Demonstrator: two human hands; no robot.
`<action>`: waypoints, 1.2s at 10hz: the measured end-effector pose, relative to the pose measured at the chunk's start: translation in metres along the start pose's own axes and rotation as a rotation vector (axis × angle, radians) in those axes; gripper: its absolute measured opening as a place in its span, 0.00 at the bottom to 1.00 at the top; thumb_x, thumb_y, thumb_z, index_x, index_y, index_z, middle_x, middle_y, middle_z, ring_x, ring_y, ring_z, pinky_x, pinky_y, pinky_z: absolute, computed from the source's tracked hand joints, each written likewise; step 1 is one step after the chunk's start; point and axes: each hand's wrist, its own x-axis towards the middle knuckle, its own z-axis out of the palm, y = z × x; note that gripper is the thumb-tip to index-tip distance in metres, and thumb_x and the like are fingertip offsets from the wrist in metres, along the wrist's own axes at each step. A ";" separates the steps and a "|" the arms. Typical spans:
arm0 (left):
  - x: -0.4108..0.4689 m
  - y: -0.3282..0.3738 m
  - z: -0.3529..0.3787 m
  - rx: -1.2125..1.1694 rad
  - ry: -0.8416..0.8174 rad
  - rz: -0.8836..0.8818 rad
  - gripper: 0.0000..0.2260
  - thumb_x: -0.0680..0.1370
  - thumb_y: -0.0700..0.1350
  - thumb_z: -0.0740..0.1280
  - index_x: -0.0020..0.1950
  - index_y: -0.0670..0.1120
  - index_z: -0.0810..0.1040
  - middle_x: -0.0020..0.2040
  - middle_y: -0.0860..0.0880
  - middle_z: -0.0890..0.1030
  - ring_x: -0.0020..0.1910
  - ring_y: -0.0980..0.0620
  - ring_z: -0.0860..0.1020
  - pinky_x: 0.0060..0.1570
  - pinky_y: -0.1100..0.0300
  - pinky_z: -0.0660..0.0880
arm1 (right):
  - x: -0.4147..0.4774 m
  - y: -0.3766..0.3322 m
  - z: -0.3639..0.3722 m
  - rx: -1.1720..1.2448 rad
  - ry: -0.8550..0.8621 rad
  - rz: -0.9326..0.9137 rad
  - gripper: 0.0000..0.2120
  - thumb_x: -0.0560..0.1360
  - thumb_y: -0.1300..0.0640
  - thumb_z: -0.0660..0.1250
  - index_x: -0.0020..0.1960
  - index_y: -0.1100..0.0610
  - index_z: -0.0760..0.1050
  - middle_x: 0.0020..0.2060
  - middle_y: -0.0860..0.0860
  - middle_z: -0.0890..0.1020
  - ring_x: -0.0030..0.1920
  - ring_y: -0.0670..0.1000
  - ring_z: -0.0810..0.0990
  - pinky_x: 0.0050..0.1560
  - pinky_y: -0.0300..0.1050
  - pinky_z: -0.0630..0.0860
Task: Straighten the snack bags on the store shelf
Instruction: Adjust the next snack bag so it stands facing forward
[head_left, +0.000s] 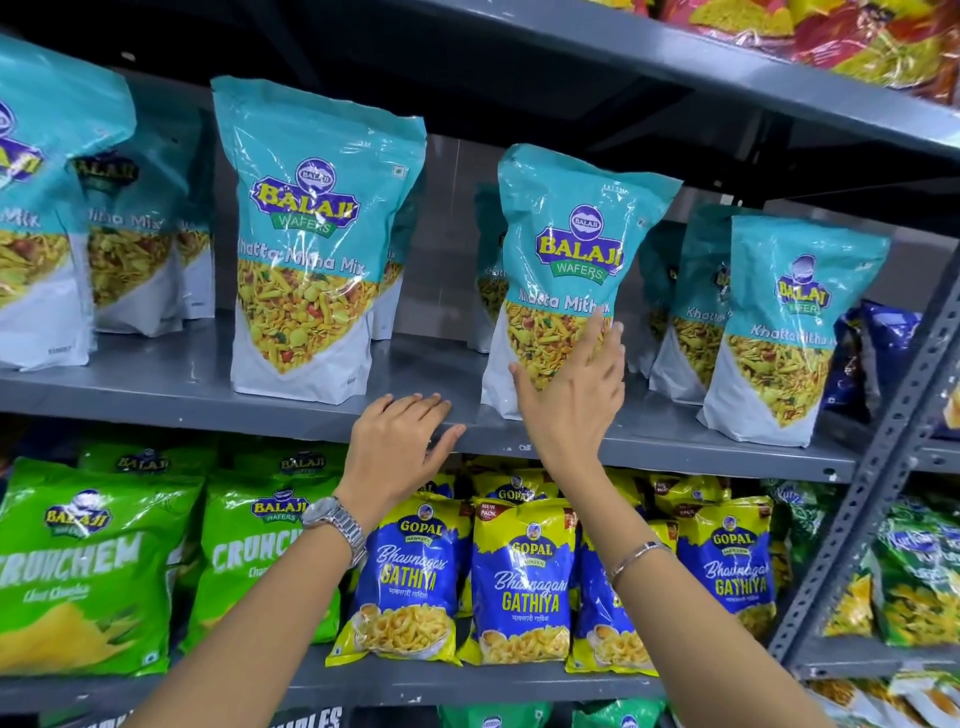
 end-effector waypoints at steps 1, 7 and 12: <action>0.000 0.000 0.000 0.004 0.001 0.003 0.20 0.79 0.56 0.58 0.53 0.44 0.84 0.51 0.47 0.85 0.50 0.49 0.82 0.52 0.52 0.76 | 0.006 0.005 0.005 -0.098 0.064 -0.196 0.44 0.70 0.41 0.70 0.76 0.53 0.50 0.75 0.65 0.59 0.72 0.68 0.61 0.60 0.66 0.71; 0.000 0.000 0.000 0.026 -0.010 -0.012 0.20 0.79 0.57 0.58 0.53 0.45 0.84 0.52 0.48 0.84 0.52 0.50 0.82 0.54 0.53 0.75 | 0.016 0.018 0.012 0.042 -0.013 -0.193 0.41 0.70 0.44 0.72 0.76 0.45 0.54 0.74 0.61 0.59 0.73 0.64 0.60 0.55 0.62 0.77; -0.002 0.001 0.002 0.030 0.030 -0.011 0.20 0.79 0.56 0.59 0.53 0.45 0.84 0.52 0.48 0.84 0.52 0.50 0.82 0.54 0.53 0.75 | 0.013 0.016 0.007 -0.035 -0.058 -0.184 0.44 0.70 0.44 0.71 0.78 0.45 0.50 0.76 0.58 0.56 0.74 0.61 0.59 0.48 0.59 0.79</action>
